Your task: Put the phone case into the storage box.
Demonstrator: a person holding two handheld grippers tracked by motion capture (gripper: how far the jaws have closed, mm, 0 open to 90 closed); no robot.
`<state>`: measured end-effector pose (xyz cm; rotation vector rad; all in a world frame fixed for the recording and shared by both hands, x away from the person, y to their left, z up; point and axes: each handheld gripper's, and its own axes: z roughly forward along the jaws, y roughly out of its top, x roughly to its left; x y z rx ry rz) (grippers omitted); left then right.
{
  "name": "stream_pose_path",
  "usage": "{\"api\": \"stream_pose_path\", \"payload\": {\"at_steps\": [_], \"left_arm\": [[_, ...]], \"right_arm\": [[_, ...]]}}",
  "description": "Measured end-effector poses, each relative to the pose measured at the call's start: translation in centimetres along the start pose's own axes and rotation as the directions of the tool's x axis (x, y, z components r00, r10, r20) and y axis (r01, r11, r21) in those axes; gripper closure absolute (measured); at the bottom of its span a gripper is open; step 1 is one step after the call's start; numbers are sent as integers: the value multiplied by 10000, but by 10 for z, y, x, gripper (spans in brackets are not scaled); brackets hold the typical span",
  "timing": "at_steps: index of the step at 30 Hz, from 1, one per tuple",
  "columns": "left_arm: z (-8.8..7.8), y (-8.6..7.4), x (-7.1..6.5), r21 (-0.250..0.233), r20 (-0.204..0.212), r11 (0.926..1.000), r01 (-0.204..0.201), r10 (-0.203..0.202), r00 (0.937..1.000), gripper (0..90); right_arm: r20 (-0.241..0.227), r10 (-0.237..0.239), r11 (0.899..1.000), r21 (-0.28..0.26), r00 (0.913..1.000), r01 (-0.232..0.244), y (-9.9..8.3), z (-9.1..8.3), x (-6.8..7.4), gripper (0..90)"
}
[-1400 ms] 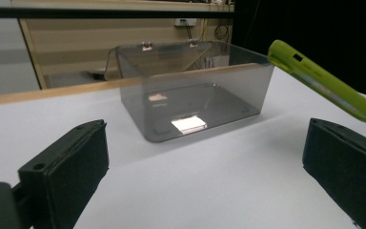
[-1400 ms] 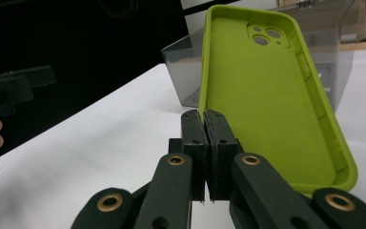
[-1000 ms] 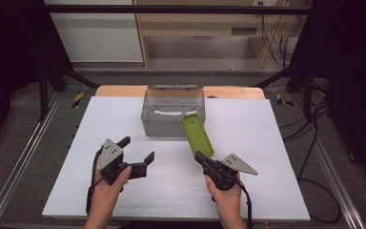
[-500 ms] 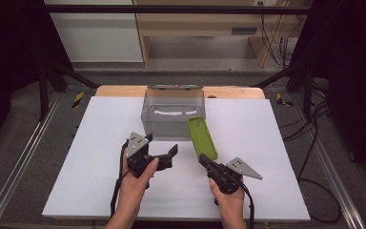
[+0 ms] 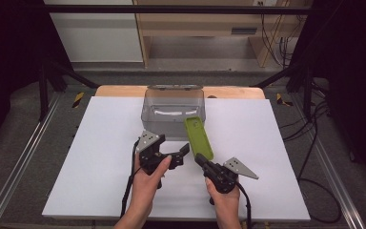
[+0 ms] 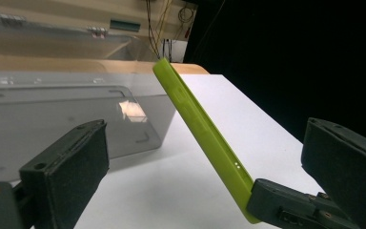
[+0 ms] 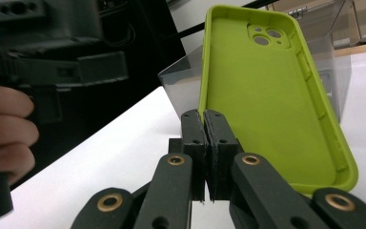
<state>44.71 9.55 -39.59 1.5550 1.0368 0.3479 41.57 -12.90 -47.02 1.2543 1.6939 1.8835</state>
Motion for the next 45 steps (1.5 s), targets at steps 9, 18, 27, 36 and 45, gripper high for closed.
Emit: {"api": "stream_pose_path", "payload": {"at_steps": [9,18,27,36,45], "left_arm": [[19,-2,-1,-44,151,9966,818,-817,9965,94],[28,-8,-1,-47,78,9896,1439,-1439,9896,291],[30,-5,3,-276,69,9901,1379,-1378,9904,397],[29,-12,1,-197,17,9913,1303,-1302,9915,490],[29,-15,5,-437,257,9822,1826,-1816,9830,598]], "right_arm": [[-69,92,9998,-203,9999,-93,4,-2,-2,881],[-272,33,9998,-207,9996,-38,1,1,4,881],[-477,43,9999,-134,9989,-49,-1,2,7,881],[-589,58,9999,-137,9982,-66,-3,4,10,881],[-795,404,9989,-196,9960,-421,-2,4,12,881]]}}
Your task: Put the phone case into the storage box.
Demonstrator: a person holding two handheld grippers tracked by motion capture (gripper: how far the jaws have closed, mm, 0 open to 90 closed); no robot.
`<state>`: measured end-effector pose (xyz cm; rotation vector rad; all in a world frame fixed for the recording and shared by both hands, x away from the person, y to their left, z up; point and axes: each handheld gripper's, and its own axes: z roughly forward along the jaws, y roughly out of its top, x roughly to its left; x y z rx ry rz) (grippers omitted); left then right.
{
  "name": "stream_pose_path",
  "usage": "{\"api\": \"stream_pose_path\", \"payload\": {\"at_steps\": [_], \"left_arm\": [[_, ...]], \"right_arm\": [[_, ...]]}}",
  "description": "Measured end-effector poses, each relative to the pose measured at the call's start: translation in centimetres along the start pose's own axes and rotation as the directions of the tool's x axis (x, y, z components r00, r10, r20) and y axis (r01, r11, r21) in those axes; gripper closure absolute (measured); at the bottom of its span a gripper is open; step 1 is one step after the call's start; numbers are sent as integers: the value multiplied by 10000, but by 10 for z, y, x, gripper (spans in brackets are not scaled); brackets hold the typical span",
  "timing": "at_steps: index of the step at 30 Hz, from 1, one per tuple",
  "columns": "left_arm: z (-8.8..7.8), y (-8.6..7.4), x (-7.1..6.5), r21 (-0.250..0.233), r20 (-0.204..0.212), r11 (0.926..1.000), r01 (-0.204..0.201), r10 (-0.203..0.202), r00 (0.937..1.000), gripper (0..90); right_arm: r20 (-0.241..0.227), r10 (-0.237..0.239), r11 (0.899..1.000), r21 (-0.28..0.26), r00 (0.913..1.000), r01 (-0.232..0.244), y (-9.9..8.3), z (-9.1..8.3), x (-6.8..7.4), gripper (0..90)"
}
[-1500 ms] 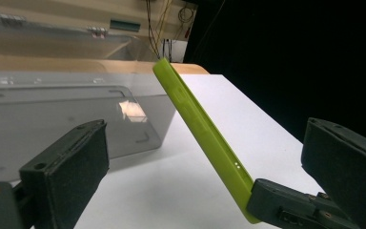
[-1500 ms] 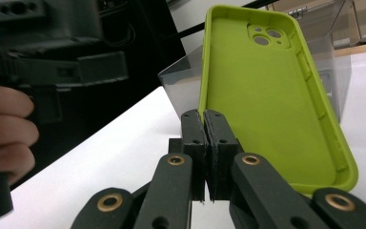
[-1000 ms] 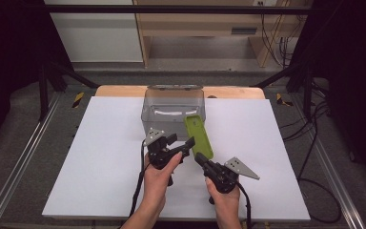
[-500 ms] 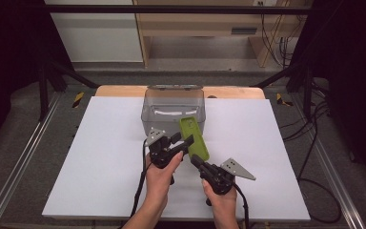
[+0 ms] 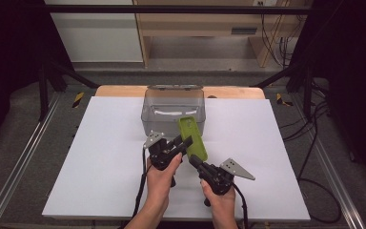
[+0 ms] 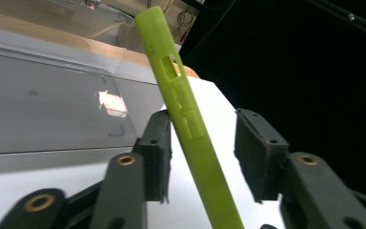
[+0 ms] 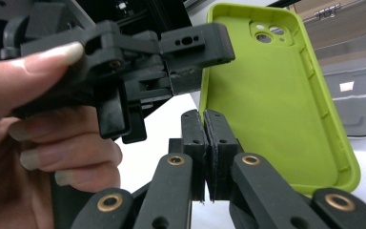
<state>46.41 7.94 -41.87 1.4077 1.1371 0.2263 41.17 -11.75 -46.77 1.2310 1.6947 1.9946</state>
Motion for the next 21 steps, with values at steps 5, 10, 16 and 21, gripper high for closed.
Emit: {"api": "stream_pose_path", "payload": {"at_steps": [5,10,16,21], "left_arm": [[0,-1,0,106,-91,9999,22,-21,10000,625],[-1,0,3,22,-184,10000,55,-55,9998,660],[-3,0,3,-109,-257,9996,276,-279,9993,690],[-4,0,2,-167,-284,9981,589,-594,9978,721]], "right_arm": [[-101,147,9999,-14,9998,-147,0,1,0,881],[-139,189,9998,-15,9997,-189,-1,2,1,881],[-214,246,9997,11,9995,-246,-2,4,2,881],[-202,247,9997,42,9995,-246,-3,6,1,880]]}}
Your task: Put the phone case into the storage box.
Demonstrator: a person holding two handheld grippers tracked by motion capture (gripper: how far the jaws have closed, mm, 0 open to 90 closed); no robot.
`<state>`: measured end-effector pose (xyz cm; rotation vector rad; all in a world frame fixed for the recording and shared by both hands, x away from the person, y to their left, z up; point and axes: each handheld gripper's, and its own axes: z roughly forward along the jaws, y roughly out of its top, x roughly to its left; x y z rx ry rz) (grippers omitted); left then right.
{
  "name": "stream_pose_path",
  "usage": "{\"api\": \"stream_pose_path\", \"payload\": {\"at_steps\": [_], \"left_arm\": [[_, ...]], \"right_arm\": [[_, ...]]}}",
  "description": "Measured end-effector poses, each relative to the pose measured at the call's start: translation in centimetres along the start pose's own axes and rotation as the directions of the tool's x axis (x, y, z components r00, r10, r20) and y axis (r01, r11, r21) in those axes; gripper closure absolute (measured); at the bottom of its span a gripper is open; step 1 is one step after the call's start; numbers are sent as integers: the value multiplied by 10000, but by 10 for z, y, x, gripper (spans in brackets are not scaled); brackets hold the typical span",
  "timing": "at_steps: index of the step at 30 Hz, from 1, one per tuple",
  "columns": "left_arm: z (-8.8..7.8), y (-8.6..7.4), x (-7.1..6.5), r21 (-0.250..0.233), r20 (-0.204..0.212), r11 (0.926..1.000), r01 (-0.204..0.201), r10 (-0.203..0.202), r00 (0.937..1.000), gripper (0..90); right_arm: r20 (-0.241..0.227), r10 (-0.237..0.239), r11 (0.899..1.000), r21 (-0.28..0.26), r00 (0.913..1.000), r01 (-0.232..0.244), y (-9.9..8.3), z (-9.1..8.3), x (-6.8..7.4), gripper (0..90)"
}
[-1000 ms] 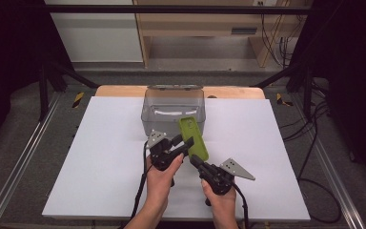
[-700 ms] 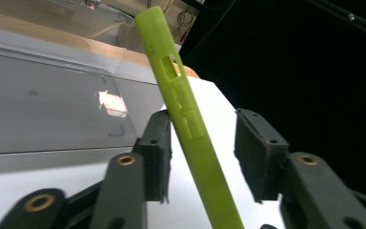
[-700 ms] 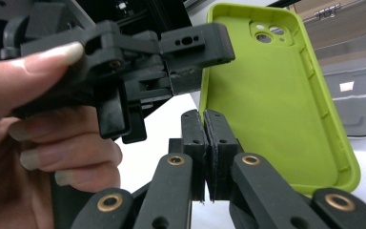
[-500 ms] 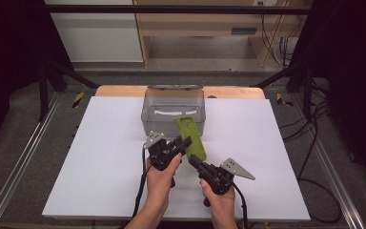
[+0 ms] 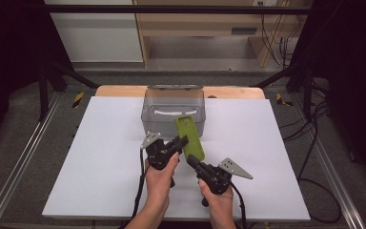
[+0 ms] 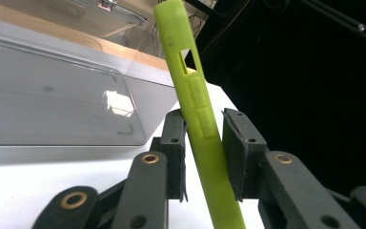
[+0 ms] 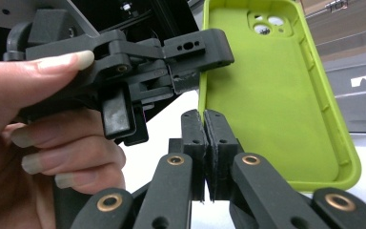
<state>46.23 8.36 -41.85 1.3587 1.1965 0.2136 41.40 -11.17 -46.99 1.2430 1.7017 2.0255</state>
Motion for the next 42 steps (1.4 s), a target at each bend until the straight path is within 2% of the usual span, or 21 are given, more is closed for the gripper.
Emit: {"api": "stream_pose_path", "payload": {"at_steps": [6,14,18,21,24,26,30,35,39,40,41,42], "left_arm": [[-3,2,-7,-116,-27,9999,95,-96,10000,769],[-4,3,-9,-225,-99,9994,251,-253,9996,775],[-9,6,-7,-293,-107,9996,-15,12,9999,775],[-14,12,-3,-391,-259,9990,-225,215,9994,776],[-20,19,3,-449,-462,9983,-359,338,9984,776],[-24,24,7,-391,-610,9975,-584,559,9966,776],[-33,33,14,-332,-955,9938,-1059,1023,9902,776],[-42,46,25,-259,-1412,9874,-1560,1509,9784,775],[-47,60,29,-273,-1765,9790,-2018,1940,9650,775],[-47,60,29,-273,-1765,9790,-2018,1940,9650,776],[-50,67,30,-256,-1894,9746,-2223,2137,9584,776],[-51,70,31,-225,-1954,9720,-2337,2250,9546,776]], "right_arm": [[-7,21,10000,47,10000,-21,-2,2,1,880],[11,-200,9998,20,9998,200,-1,4,3,877],[-127,-460,9989,102,9989,461,1,4,4,861],[-72,-946,9955,88,9955,947,4,2,5,843],[36,-961,9954,66,9954,961,7,0,3,839],[103,-1024,9947,115,9947,1023,8,-1,1,832],[314,-1345,9908,178,9904,1340,9,-3,-1,808],[607,-1726,9846,374,9831,1706,10,-4,-2,750],[923,-2291,9725,651,9690,2237,10,-3,-2,619],[1098,-2459,9680,783,9631,2382,9,-2,-2,556],[1251,-2587,9643,923,9578,2484,9,-2,-2,506],[1296,-2681,9613,1006,9546,2564,9,-1,-3,460]]}}
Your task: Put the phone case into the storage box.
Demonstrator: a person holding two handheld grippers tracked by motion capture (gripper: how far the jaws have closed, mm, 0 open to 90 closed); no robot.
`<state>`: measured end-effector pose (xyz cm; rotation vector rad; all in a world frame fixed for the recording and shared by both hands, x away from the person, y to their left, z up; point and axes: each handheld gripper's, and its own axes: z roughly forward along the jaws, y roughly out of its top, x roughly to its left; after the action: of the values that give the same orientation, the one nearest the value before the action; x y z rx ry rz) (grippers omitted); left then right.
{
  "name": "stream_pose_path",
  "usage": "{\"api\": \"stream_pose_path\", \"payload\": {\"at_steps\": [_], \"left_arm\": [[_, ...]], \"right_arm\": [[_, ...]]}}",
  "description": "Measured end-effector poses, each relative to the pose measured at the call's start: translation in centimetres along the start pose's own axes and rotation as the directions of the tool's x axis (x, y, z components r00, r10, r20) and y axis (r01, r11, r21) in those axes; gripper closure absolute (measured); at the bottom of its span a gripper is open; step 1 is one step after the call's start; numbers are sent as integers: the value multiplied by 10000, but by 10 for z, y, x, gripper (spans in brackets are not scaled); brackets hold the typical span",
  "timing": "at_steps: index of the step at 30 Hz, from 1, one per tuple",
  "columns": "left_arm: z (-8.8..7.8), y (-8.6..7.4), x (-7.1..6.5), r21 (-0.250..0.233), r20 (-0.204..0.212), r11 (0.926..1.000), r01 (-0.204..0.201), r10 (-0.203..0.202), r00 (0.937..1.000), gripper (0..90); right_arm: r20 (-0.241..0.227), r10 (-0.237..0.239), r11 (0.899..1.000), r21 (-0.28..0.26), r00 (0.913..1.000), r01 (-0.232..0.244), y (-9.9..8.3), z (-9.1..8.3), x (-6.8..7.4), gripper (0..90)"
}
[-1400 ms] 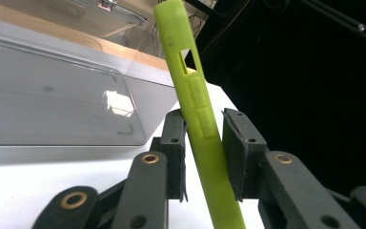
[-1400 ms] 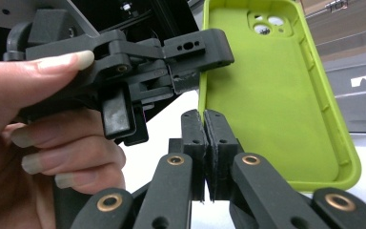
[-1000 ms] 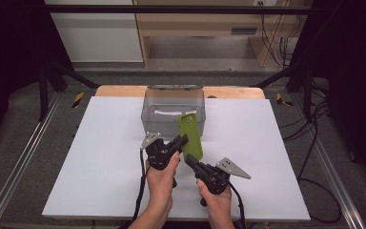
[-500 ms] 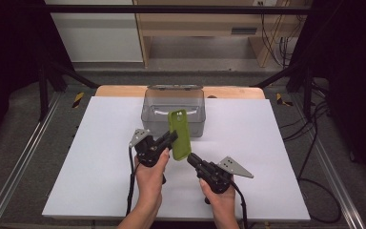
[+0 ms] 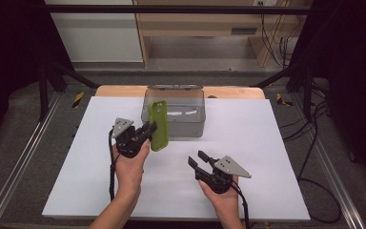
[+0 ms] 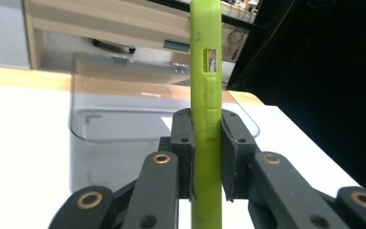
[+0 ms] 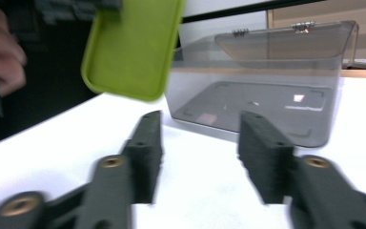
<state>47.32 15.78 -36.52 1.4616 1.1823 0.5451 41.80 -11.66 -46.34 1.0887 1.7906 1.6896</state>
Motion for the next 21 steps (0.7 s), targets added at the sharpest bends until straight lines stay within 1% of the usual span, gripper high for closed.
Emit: {"api": "stream_pose_path", "payload": {"at_steps": [1,3,4,5,6,8,9,10,11,12,13,14,15,16,18,20,21], "left_arm": [[-1,3,1,7,-73,10000,-93,93,9999,775],[-1,9,5,70,-210,9995,-294,296,9993,776],[-1,9,5,70,-210,9995,-294,296,9993,775],[0,15,8,126,-342,9991,-401,405,9986,775],[0,18,10,117,-411,9990,-428,432,9982,775],[1,24,14,122,-526,9989,-444,450,9976,775],[2,27,16,120,-580,9988,-482,488,9971,775],[2,30,17,86,-627,9986,-520,524,9967,775],[2,30,17,86,-627,9986,-520,524,9967,775],[4,36,19,97,-755,9976,-687,693,9947,775],[4,36,19,97,-755,9976,-687,693,9947,775],[7,42,21,148,-814,9970,-758,767,9937,775],[7,42,21,148,-814,9970,-758,767,9937,775],[11,47,22,249,-833,9967,-775,793,9934,775],[15,53,23,333,-861,9967,-737,764,9934,775],[19,59,23,381,-977,9954,-880,913,9910,775],[20,62,23,412,-1010,9948,-933,970,9901,775]], "right_arm": [[57,-53,10000,69,10000,52,-1,1,0,406],[224,-498,9979,422,9985,488,-2,5,-1,274],[326,-682,9961,582,9971,663,-3,7,-1,232],[448,-939,9940,613,9946,911,-4,8,-2,208],[472,-992,9927,734,9939,956,-5,9,-2,180],[353,-982,9904,1007,9945,942,-5,10,-3,124],[312,-1061,9884,1123,9939,1020,-6,11,-3,119],[318,-1267,9850,1217,9914,1220,-6,11,-3,116],[318,-1267,9850,1217,9914,1220,-6,11,-3,116],[346,-1546,9795,1359,9874,1486,-6,10,-2,108],[346,-1546,9795,1359,9874,1486,-6,10,-2,108],[230,-1701,9762,1407,9852,1653,-3,9,-2,107],[230,-1701,9762,1407,9852,1653,-3,9,-2,107],[143,-1858,9728,1435,9825,1819,0,6,-3,105],[190,-1921,9714,1457,9812,1873,3,3,-6,104],[227,-1911,9713,1489,9813,1857,4,-2,-10,102],[235,-2028,9684,1527,9789,1969,5,-4,-13,99]]}}
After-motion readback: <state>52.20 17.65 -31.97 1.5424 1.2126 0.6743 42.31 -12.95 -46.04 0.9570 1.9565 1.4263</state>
